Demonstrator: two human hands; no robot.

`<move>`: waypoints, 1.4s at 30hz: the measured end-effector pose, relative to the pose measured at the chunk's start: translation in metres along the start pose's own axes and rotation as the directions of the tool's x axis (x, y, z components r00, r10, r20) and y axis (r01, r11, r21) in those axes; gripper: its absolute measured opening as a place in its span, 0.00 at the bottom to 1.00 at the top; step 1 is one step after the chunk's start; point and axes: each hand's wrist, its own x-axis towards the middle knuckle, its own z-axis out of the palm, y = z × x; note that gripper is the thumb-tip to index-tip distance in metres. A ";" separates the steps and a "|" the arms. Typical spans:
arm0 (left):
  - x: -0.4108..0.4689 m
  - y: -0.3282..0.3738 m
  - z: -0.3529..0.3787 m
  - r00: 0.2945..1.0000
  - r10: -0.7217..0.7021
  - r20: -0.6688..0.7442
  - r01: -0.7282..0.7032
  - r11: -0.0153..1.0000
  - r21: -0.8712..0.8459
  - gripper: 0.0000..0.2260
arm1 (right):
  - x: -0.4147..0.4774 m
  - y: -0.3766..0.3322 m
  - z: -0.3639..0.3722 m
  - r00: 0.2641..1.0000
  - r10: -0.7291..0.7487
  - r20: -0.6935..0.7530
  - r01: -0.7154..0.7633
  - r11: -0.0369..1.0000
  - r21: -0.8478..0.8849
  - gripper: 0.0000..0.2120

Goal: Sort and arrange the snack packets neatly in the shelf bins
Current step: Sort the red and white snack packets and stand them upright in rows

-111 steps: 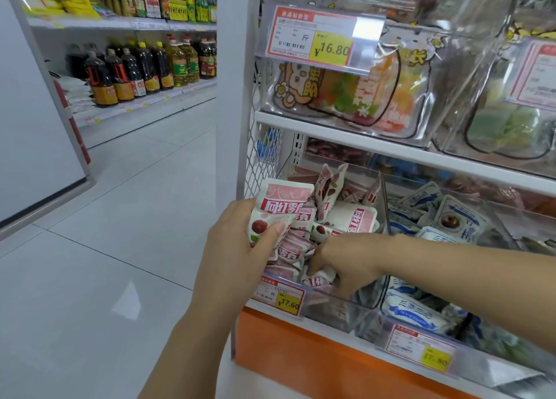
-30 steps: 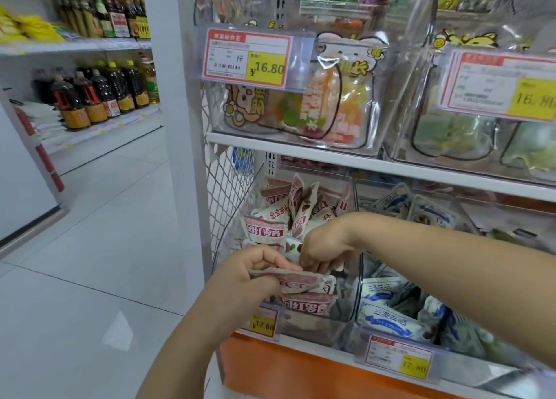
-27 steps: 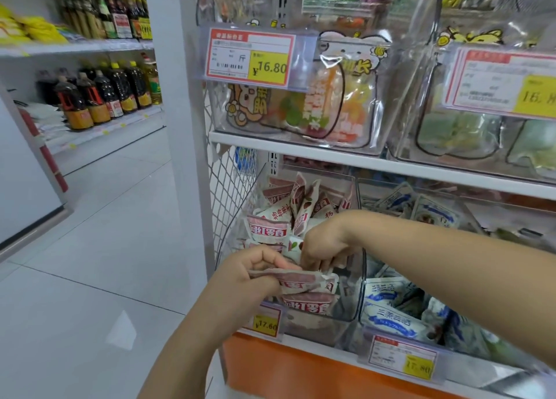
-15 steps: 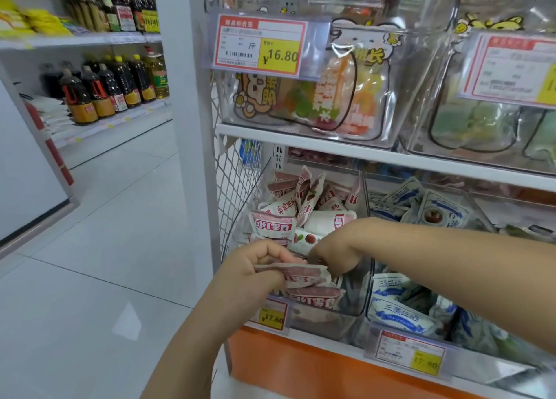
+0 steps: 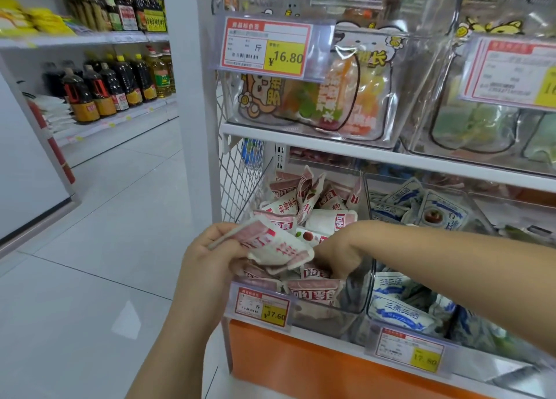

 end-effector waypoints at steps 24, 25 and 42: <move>0.004 -0.002 0.001 0.999 0.034 -0.037 -0.035 0.999 -0.015 0.15 | -0.047 -0.012 0.002 0.916 -0.107 -0.385 0.055 0.988 -0.144 0.11; 0.004 -0.002 0.003 0.999 0.052 -0.015 -0.052 0.999 0.012 0.15 | -0.053 -0.015 0.009 0.892 -0.110 -0.439 0.027 0.981 -0.192 0.10; 0.007 -0.012 0.061 0.958 0.207 0.199 -0.264 0.910 0.320 0.10 | -0.091 -0.009 0.063 0.739 -0.282 -0.612 0.092 0.942 -0.323 0.25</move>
